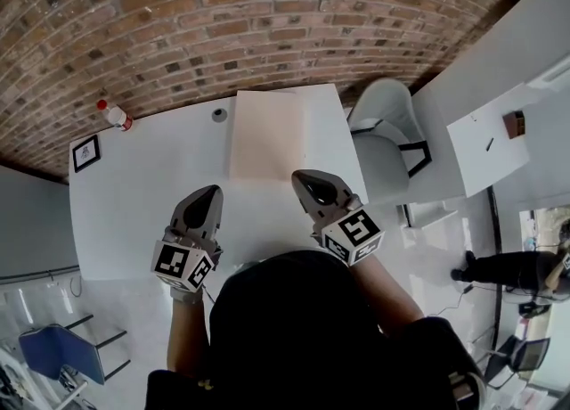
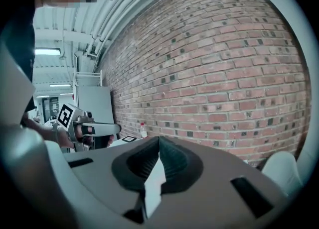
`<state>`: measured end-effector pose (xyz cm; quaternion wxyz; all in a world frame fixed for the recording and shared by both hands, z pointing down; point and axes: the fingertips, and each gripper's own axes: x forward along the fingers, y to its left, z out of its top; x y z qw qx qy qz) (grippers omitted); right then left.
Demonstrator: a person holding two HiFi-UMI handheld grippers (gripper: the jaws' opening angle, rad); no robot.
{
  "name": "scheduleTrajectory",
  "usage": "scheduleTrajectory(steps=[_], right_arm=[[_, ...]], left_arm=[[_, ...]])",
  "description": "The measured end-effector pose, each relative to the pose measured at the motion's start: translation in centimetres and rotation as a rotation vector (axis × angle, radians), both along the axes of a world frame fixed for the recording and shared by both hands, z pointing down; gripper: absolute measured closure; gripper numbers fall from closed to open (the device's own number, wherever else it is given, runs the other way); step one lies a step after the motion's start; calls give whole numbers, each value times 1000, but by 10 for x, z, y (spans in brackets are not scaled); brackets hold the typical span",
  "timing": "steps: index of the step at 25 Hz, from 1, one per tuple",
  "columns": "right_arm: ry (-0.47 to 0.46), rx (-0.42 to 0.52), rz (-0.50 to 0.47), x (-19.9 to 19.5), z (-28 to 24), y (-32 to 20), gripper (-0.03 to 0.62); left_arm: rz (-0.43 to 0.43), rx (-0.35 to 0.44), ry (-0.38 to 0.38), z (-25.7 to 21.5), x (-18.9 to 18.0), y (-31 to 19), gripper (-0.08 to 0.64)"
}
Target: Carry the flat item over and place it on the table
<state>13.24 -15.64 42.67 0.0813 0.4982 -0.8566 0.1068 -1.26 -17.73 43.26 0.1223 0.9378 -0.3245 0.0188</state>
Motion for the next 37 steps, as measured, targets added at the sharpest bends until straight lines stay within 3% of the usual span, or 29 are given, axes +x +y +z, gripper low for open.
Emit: scheduleTrajectory(steps=[10, 37], right_arm=[[53, 69, -22, -11, -6, 14, 580], [28, -4, -4, -5, 19, 22, 581]], left_arm=[[42, 60, -32, -11, 8, 9, 555], [34, 50, -38, -7, 9, 19, 555]])
